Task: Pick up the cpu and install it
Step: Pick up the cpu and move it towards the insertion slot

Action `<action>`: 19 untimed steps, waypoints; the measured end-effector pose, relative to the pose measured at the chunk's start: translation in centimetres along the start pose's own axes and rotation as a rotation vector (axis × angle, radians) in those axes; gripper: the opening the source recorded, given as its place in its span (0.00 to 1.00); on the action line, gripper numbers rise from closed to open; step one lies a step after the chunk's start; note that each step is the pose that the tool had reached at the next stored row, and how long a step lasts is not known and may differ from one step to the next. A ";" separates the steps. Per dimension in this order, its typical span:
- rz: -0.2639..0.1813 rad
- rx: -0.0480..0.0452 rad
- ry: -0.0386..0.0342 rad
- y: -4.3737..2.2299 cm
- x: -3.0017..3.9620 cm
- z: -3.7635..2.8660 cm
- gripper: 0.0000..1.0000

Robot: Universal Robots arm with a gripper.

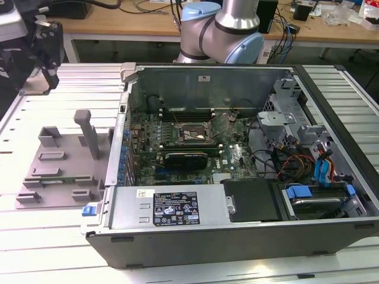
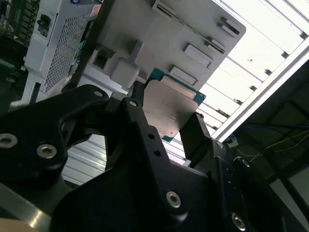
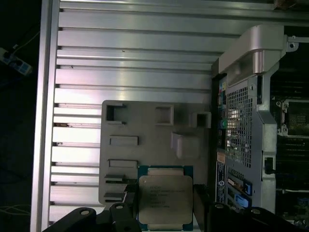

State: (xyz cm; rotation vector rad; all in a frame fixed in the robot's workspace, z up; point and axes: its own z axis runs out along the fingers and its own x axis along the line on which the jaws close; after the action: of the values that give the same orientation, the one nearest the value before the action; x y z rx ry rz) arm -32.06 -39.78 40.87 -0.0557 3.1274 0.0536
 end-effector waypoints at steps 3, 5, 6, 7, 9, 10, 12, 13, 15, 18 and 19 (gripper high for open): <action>0.000 0.0000 0.0001 -0.03 -0.70 0.01 0.54; 0.000 0.0000 0.0000 -0.04 -1.05 0.01 0.54; 0.000 0.0000 0.0001 -0.05 -1.35 0.01 0.54; 0.000 0.0000 0.0000 -0.06 -1.67 0.02 0.54; 0.000 0.0000 0.0001 -0.07 -1.99 0.02 0.54; 0.000 0.0000 0.0001 -0.08 -2.24 0.03 0.54; 0.000 0.0000 0.0000 -0.10 -2.72 0.03 0.54; 0.000 0.0000 0.0000 -0.11 -2.97 0.04 0.54; 0.000 0.0000 0.0000 -0.13 -3.55 0.04 0.54; 0.000 0.0000 0.0001 -0.15 -4.15 0.05 0.54; 0.000 0.0000 0.0001 -0.15 -4.31 0.05 0.54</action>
State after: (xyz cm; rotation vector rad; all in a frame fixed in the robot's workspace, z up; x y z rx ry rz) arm -27.75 -39.78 40.87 -0.0557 3.1275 0.0536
